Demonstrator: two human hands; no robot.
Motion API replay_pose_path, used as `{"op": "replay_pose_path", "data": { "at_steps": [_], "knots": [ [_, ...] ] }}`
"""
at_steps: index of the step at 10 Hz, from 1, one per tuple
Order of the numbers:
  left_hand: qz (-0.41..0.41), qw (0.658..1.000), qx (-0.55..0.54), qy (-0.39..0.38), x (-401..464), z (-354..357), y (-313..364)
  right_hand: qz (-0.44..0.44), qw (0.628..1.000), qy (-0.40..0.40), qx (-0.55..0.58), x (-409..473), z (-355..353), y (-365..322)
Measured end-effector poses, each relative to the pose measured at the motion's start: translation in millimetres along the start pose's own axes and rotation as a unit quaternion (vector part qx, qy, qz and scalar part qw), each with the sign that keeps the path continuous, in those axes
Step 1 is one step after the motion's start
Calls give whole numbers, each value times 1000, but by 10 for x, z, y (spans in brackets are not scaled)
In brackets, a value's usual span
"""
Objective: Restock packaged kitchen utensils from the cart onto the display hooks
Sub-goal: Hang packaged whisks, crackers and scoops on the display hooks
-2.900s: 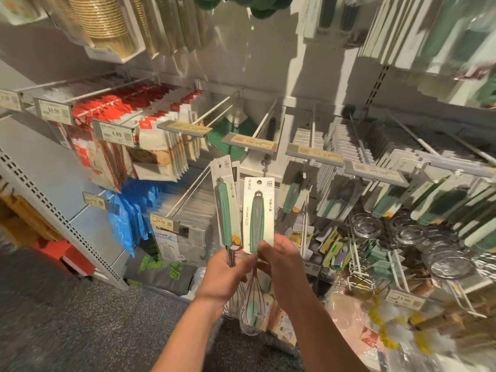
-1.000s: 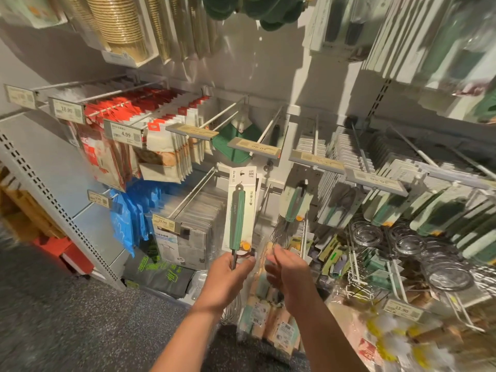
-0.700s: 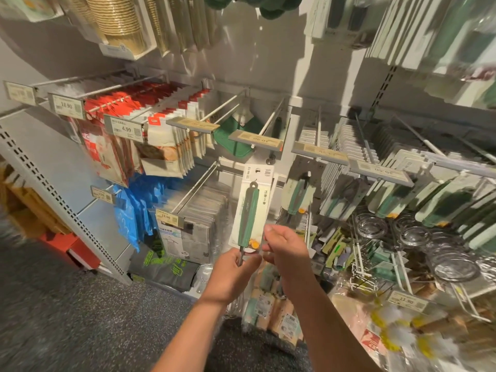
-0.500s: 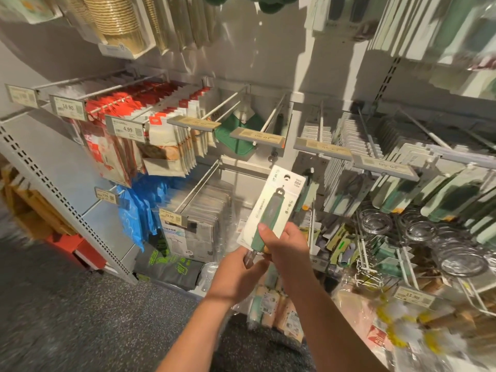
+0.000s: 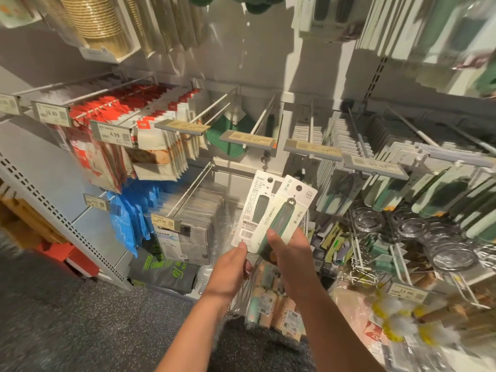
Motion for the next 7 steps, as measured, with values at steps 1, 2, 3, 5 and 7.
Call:
{"op": "replay_pose_path", "data": {
  "at_steps": [1,2,3,5,7],
  "knots": [
    [8,998,50,27,18,-6,40,-17,1000,21,-5,-12,-56,-43],
    [22,996,66,50,53,-56,13,-28,997,65,-6,-25,-120,-98],
    [25,996,49,63,66,-66,26,-94,995,-20,-22,-21,-83,-261],
    [30,997,37,57,39,-45,83,-76,993,89,28,-121,-236,-259],
    [30,998,35,39,-3,-23,157,-165,982,71,-66,-175,-160,-421]
  ]
}}
Point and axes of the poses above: each hand's wrist, its own x-axis towards the middle knuckle, its own z-axis out of the palm, y = z × x, the point moved 5 cm from there along x, towards the middle knuckle, and after that the axes turned 13 degrees about z, right-handed, at the moved point
